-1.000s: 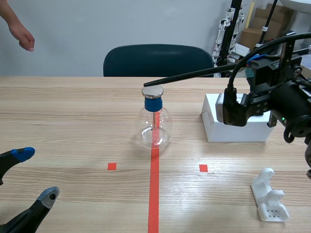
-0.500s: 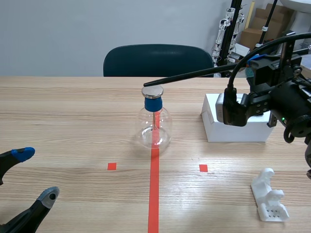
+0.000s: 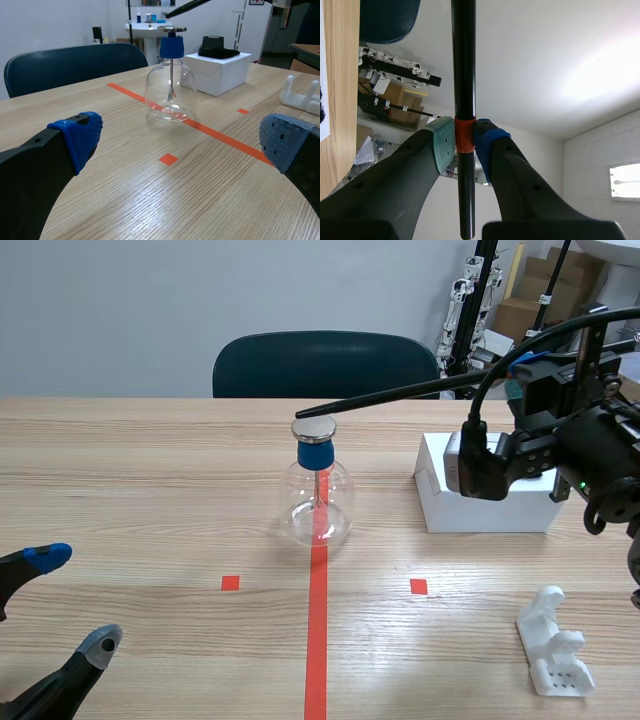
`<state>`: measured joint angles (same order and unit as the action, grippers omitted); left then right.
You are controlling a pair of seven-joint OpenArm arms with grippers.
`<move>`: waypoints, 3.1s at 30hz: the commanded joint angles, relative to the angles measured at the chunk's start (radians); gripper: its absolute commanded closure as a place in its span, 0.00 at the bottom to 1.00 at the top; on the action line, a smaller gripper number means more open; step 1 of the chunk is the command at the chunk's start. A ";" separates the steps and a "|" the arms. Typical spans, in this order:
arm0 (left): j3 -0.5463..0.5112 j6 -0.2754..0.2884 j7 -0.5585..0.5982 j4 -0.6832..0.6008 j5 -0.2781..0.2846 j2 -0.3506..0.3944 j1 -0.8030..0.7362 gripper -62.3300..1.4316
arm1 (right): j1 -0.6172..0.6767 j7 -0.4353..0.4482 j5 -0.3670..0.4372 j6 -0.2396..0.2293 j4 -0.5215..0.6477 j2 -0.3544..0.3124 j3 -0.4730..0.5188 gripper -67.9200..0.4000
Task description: Do the electroscope experiment. hold the rod still at the electroscope
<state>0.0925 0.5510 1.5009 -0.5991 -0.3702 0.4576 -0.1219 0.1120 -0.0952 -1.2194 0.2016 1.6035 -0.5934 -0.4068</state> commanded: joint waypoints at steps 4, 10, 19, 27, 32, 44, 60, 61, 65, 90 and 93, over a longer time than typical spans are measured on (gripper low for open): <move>-0.001 0.000 0.029 -0.009 0.011 0.014 0.000 0.00 | -0.013 -0.011 -0.003 0.012 0.021 -0.016 0.022 0.89; -0.001 0.000 0.029 -0.009 0.011 0.014 0.000 0.00 | -0.013 -0.011 -0.003 0.012 0.021 -0.016 0.022 0.89; -0.001 0.000 0.029 -0.009 0.011 0.014 0.000 0.00 | -0.013 -0.011 -0.003 0.012 0.021 -0.016 0.022 0.89; -0.001 0.000 0.029 -0.009 0.011 0.014 0.000 0.00 | -0.013 -0.011 -0.003 0.012 0.021 -0.016 0.022 0.89; -0.001 0.000 0.029 -0.009 0.011 0.014 0.000 0.00 | -0.011 -0.011 0.023 0.019 0.042 -0.016 0.032 0.89; -0.001 0.000 0.029 -0.009 0.011 0.014 0.000 0.00 | 0.259 0.050 0.177 0.019 0.396 0.013 0.219 0.89; -0.001 0.000 0.029 -0.009 0.011 0.014 0.000 0.00 | 0.779 0.169 0.055 0.147 0.658 0.155 0.215 0.89; -0.001 0.000 0.029 -0.009 0.011 0.014 0.000 0.00 | 0.798 0.176 0.034 0.169 0.658 0.156 0.210 0.89; -0.001 0.000 0.029 -0.009 0.011 0.014 0.000 0.00 | 0.858 0.175 -0.042 0.286 0.658 0.156 0.184 0.89; -0.001 0.000 0.029 -0.009 0.011 0.014 0.000 0.00 | 1.052 -0.042 -0.241 0.476 0.657 0.156 0.185 0.89; -0.001 0.000 0.029 -0.009 0.011 0.014 0.000 0.00 | 1.052 -0.078 -0.241 0.433 0.657 0.156 0.185 0.89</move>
<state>0.0925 0.5510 1.5013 -0.5991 -0.3702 0.4576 -0.1219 1.1645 -0.1673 -1.4593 0.6201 2.2494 -0.4381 -0.2283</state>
